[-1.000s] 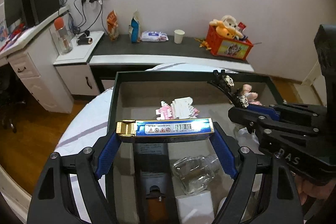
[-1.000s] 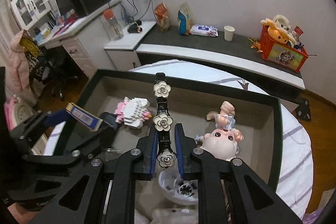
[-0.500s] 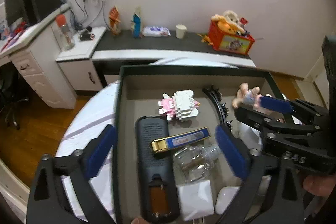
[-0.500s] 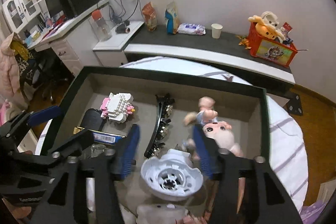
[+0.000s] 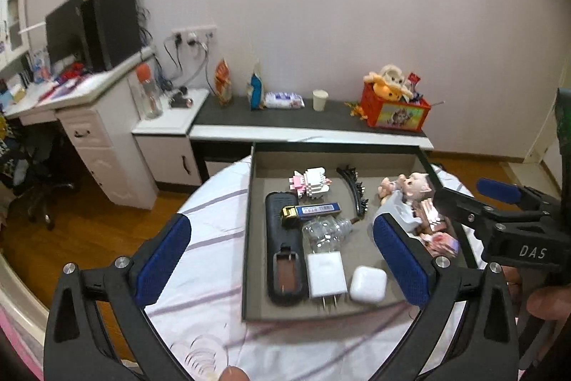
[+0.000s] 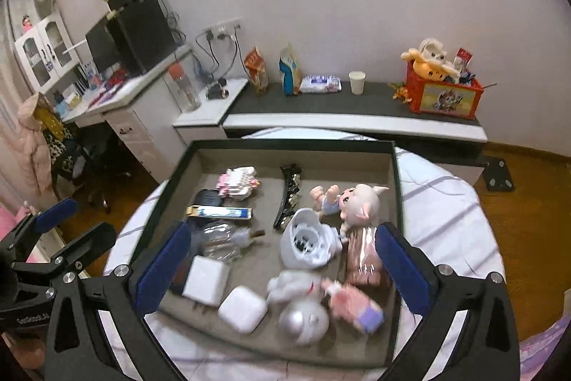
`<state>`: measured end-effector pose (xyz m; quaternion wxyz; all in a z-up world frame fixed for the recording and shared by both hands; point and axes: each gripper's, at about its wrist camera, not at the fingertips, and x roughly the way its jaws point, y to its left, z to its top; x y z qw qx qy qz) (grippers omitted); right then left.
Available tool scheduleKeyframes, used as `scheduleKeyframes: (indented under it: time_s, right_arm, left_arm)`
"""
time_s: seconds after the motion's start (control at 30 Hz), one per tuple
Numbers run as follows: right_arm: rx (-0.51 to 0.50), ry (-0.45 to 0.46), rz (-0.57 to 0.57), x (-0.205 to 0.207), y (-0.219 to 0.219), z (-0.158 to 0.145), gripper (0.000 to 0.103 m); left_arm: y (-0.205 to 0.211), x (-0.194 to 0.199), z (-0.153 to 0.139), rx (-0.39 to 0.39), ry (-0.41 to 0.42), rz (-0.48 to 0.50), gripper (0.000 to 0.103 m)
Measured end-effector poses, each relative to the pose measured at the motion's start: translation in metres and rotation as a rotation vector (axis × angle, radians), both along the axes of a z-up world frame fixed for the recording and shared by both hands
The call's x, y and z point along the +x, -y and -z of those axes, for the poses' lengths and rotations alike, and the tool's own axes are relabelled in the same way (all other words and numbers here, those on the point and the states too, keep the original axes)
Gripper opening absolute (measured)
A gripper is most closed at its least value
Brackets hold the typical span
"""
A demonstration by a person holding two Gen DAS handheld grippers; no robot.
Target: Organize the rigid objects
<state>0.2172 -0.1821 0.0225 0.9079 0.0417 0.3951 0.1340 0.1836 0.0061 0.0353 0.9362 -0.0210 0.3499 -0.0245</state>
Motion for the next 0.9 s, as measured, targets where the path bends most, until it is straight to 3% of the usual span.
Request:
scheduleKeyframes:
  time_s: [0.4,0.73,0.9]
  right_arm:
    - [-0.009,0.131,0.076,-0.126,0.015,-0.048,0.103]
    - [-0.025,0.168,0.138,-0.201,0.028,-0.054,0.103]
    - [-0.025,0.171,0.141,-0.219,0.030,-0.051,0.103]
  left_arm:
    - [0.004,-0.101,-0.038,-0.016,0.100,0.013,0.103]
    - [0.006,-0.162,-0.038,-0.026,0.104,-0.008,0.103]
    - [0.006,-0.186,-0.041,-0.030,0.106,-0.023,0.103]
